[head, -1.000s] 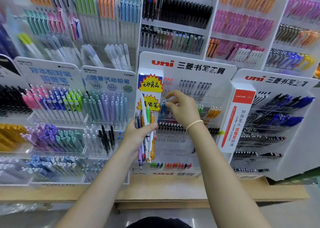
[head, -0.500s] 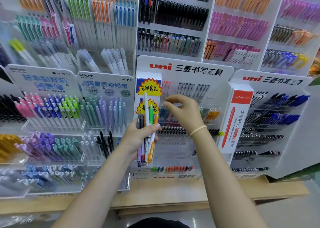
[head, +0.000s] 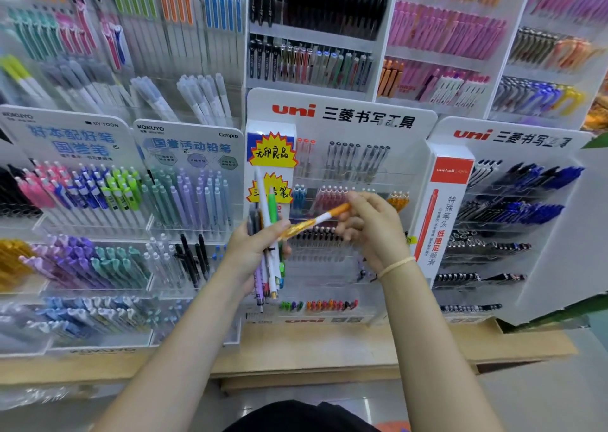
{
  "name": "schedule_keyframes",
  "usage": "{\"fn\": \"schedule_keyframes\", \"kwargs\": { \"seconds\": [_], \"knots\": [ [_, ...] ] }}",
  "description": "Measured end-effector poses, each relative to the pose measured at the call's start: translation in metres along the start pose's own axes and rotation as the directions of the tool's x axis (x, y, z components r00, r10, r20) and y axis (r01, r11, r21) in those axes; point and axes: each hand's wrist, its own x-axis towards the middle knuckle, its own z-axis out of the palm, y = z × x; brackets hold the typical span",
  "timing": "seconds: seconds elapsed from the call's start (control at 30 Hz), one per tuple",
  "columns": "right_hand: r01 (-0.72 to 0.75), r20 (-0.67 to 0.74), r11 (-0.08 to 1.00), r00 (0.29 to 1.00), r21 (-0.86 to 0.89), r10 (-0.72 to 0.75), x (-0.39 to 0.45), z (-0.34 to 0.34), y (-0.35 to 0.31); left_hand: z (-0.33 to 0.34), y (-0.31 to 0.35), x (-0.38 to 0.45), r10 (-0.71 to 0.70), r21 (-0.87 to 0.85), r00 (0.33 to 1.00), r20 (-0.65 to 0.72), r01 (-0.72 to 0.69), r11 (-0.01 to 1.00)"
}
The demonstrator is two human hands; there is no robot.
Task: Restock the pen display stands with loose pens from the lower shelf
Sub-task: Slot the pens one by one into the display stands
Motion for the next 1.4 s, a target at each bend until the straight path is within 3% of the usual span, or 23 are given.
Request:
{"fn": "schedule_keyframes", "kwargs": {
  "seconds": [0.07, 0.2, 0.37, 0.5, 0.7, 0.83, 0.97, 1.07, 1.2, 1.4],
  "knots": [
    [0.004, -0.033, 0.997, 0.999, 0.083, -0.001, -0.005, -0.005, 0.004, -0.007, 0.002, 0.001, 0.036, -0.078, 0.996, -0.083, -0.042, 0.996],
    [-0.105, 0.121, 0.988, 0.989, 0.114, 0.091, -0.015, 0.01, 0.024, -0.006, 0.002, -0.003, 0.108, -0.048, 0.985, -0.134, -0.115, 0.992],
    [-0.132, 0.335, 0.983, 0.927, -0.126, 0.167, -0.027, 0.032, 0.048, -0.015, -0.006, -0.009, 0.097, -0.018, 0.971, -0.218, -0.103, 0.995],
    [-0.1, 0.375, 0.973, 0.91, -0.21, 0.175, -0.034, 0.035, 0.055, -0.02, -0.01, -0.017, 0.102, 0.018, 0.977, -0.187, -0.101, 0.995],
    [-0.073, 0.282, 0.948, 0.945, -0.309, 0.165, -0.04, 0.017, 0.05, -0.002, -0.015, -0.02, 0.115, 0.053, 0.989, -0.094, -0.11, 0.993],
    [0.03, 0.114, 0.96, 0.993, -0.28, 0.002, -0.035, -0.01, 0.029, 0.025, -0.023, -0.02, 0.105, 0.258, 0.994, 0.04, -0.112, 0.96],
    [0.082, 0.082, 0.959, 0.995, -0.27, -0.062, -0.023, -0.041, 0.005, 0.066, -0.034, -0.022, 0.051, 0.395, 0.984, 0.172, -0.116, 0.912],
    [0.093, 0.095, 0.952, 0.993, -0.293, -0.068, -0.014, -0.069, -0.006, 0.09, -0.042, -0.013, 0.015, 0.453, 0.989, 0.146, -0.08, 0.888],
    [0.093, 0.057, 0.98, 0.995, -0.177, -0.084, -0.004, -0.11, -0.024, 0.119, -0.048, -0.006, 0.024, 0.478, 1.0, 0.0, -0.021, 0.878],
    [0.235, -0.068, 0.953, 0.965, -0.19, -0.252, 0.011, -0.16, -0.058, 0.159, -0.046, -0.003, 0.035, 0.444, 0.999, 0.032, -0.046, 0.895]
  ]
}}
